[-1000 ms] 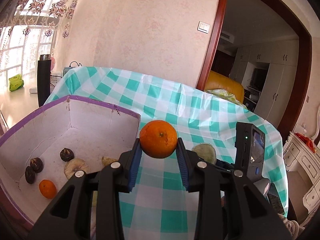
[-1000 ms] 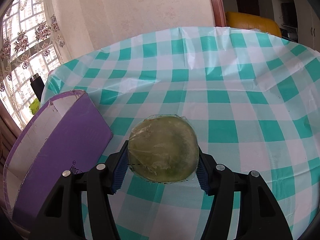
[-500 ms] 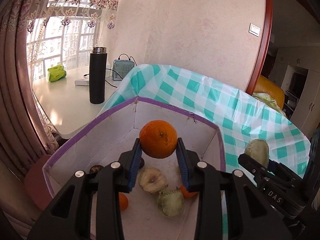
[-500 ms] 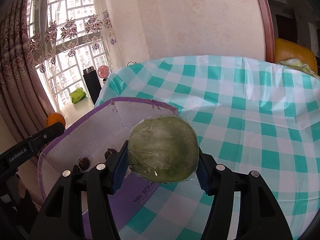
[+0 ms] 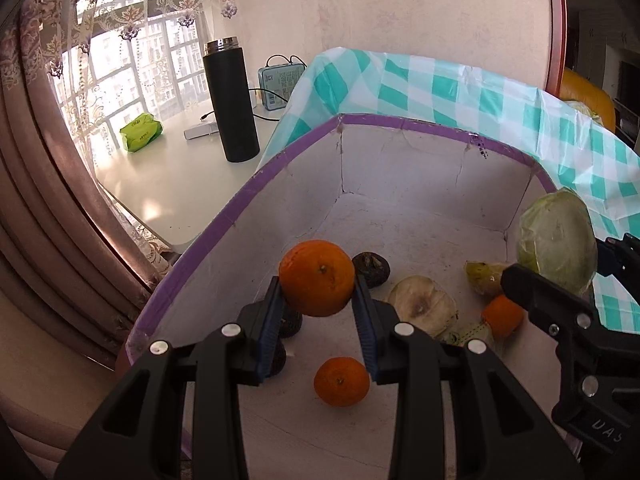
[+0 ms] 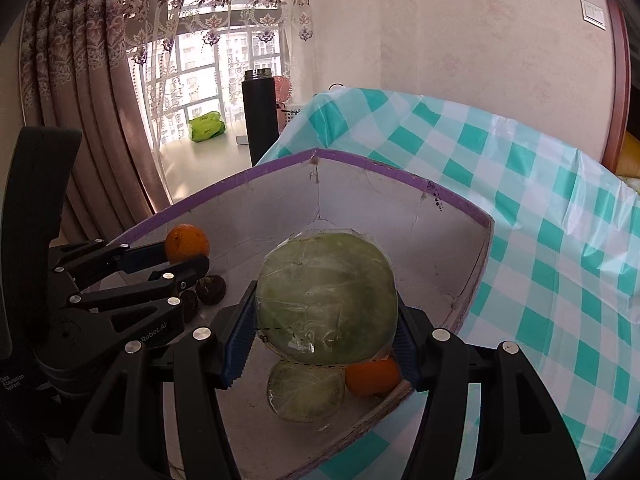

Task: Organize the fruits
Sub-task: 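Lower both tools into the box and open them to release the fruits, then withdraw both open tools upward from the box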

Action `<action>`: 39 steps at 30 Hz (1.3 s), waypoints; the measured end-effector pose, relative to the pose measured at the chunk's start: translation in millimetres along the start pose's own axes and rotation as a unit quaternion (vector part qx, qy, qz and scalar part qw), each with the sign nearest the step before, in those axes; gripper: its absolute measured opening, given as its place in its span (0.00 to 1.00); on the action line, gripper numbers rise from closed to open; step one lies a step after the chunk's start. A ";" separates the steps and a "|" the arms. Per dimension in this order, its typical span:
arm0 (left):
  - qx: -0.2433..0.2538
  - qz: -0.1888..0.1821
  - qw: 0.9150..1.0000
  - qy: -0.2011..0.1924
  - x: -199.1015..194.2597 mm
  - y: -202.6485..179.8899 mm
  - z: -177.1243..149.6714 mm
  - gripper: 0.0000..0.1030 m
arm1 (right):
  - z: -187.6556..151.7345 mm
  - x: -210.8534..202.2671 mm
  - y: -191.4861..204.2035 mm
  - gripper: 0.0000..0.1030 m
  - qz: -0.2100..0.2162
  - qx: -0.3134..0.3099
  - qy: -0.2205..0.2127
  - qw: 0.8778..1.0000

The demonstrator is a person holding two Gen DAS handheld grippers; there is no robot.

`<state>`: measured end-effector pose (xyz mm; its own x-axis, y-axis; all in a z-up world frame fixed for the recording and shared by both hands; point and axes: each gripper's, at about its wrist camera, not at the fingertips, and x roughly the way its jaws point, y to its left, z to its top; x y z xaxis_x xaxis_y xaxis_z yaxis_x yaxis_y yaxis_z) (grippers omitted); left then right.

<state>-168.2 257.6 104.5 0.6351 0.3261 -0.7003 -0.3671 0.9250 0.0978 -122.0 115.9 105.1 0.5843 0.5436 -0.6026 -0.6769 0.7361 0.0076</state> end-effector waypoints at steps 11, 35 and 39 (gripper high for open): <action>-0.001 0.009 0.999 0.047 16.4 21.8 -8.1 0.35 | 2.1 62.3 20.2 0.57 -0.075 -0.099 0.144 0.982; 0.000 -0.027 0.999 0.039 6.3 15.0 -4.3 0.98 | 9.9 70.5 5.2 0.85 -0.084 -0.129 0.205 0.967; -0.050 -0.024 0.998 0.024 -5.0 38.8 2.1 0.98 | 13.6 62.1 -2.9 0.85 -0.054 -0.109 0.208 0.971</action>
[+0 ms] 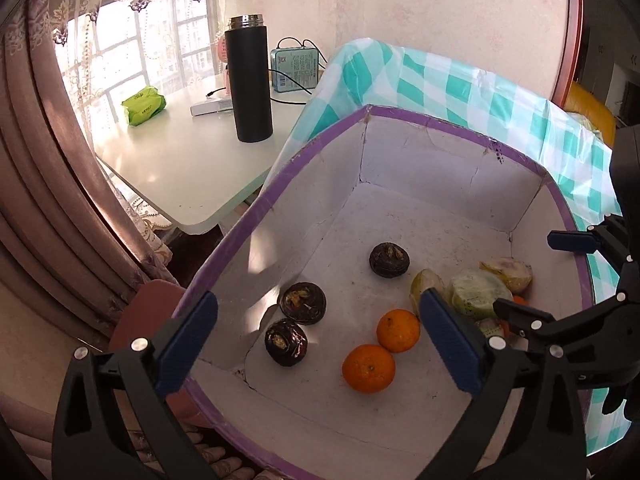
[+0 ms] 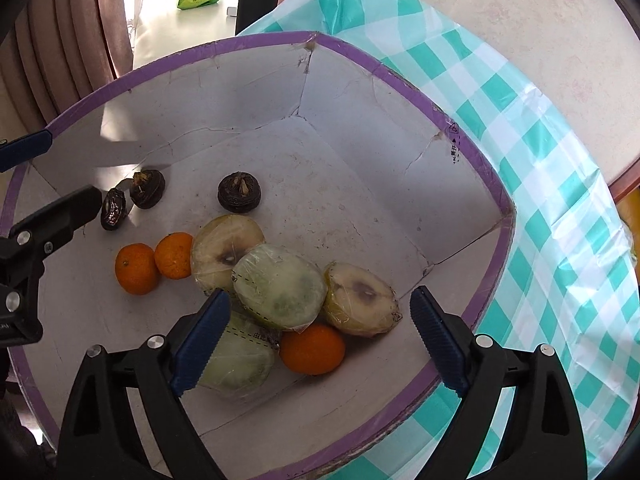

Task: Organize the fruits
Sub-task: 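Withdraw both open tools upward from the box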

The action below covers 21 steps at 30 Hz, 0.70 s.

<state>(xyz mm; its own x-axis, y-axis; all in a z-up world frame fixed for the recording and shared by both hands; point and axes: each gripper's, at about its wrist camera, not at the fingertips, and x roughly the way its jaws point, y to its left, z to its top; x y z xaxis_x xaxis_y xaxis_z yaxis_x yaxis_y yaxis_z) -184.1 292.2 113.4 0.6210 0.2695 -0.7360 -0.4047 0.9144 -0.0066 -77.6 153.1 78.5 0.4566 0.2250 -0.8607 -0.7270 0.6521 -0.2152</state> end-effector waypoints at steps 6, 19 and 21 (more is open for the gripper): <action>-0.020 0.022 1.000 0.000 -9.7 5.8 2.5 0.98 | -4.1 -12.5 0.0 0.85 0.044 0.011 -0.003 0.999; -0.005 0.006 0.999 0.048 4.1 -20.2 -5.1 0.98 | -14.0 -20.8 17.0 0.86 0.048 0.009 0.012 0.999; -0.009 -0.005 0.998 0.062 9.2 -20.6 -6.0 0.98 | -14.4 -20.8 16.6 0.86 0.047 0.010 0.013 0.999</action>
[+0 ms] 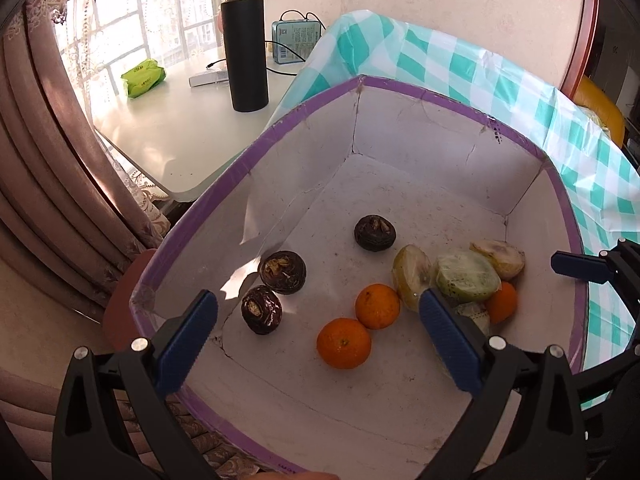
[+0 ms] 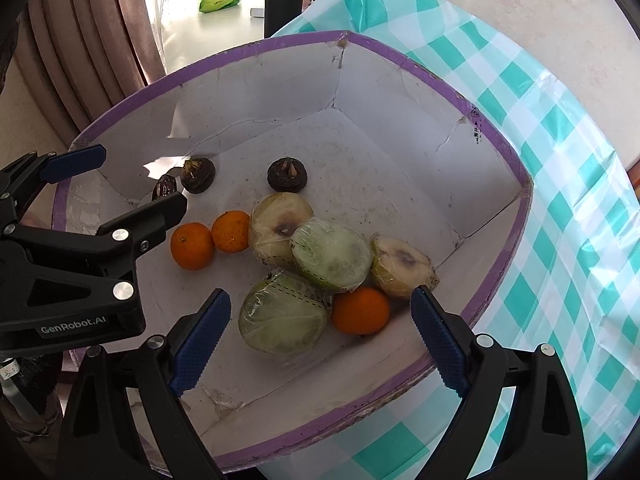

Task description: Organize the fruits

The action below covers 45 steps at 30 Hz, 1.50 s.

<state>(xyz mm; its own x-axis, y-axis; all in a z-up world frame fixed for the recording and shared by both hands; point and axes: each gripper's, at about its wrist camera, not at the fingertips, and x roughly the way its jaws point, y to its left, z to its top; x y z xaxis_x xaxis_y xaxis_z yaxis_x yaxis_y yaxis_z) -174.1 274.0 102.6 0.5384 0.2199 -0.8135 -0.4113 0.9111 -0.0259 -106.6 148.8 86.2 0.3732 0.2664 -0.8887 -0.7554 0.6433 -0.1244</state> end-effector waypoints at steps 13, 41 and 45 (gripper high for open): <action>0.010 0.017 0.999 0.029 8.9 -6.4 0.5 0.98 | -0.6 4.9 5.6 0.95 -0.006 -0.009 0.006 1.000; 0.012 0.013 0.999 0.036 10.5 -7.1 -0.1 0.98 | -1.6 5.7 5.8 0.95 -0.008 -0.012 0.003 1.000; 0.012 0.013 0.999 0.036 10.5 -7.1 0.0 0.98 | -1.8 5.4 5.6 0.95 -0.009 -0.012 0.003 1.000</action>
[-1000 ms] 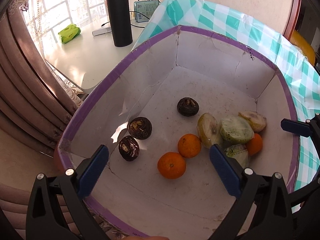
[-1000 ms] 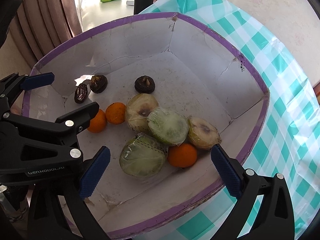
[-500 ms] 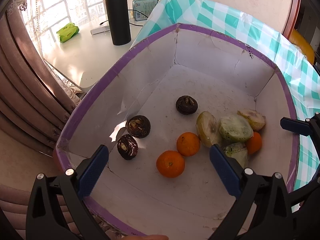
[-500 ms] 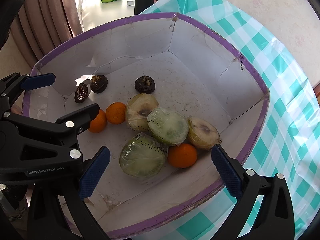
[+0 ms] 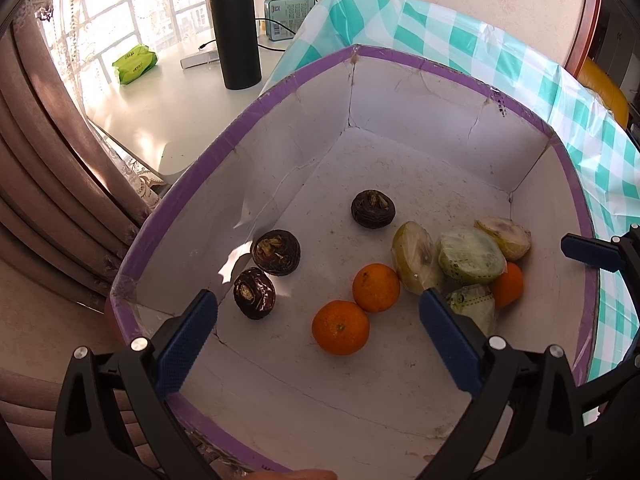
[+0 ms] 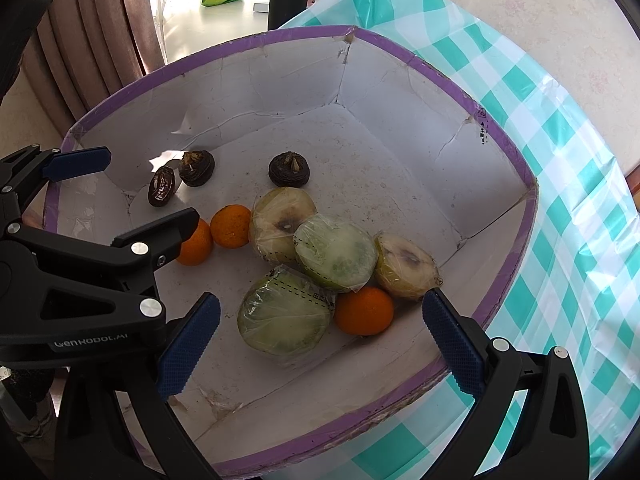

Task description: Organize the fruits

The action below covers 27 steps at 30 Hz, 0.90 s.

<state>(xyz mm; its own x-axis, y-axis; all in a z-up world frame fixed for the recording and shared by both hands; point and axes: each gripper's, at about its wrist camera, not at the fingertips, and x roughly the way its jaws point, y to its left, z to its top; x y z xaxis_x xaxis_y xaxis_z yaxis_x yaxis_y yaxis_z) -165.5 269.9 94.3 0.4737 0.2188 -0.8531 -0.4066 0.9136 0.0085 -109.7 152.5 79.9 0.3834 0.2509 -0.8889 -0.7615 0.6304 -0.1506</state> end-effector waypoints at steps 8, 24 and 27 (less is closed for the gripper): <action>0.000 0.000 1.000 0.000 0.0 -0.3 0.0 0.98 | -0.4 0.2 0.0 0.95 -0.001 0.000 -0.001 1.000; 0.000 0.000 1.000 0.000 0.1 -0.5 0.2 0.98 | 0.6 0.3 1.0 0.95 -0.005 0.001 -0.001 1.000; 0.000 0.000 1.000 0.001 0.1 -0.5 0.3 0.98 | 1.1 0.3 0.9 0.95 -0.006 0.002 -0.002 1.000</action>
<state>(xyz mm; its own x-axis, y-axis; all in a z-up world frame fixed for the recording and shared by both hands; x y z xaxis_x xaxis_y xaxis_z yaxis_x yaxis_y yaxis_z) -165.0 269.5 94.3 0.4712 0.2185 -0.8546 -0.4074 0.9132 0.0090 -109.7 154.0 79.9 0.3945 0.2464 -0.8853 -0.7547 0.6364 -0.1592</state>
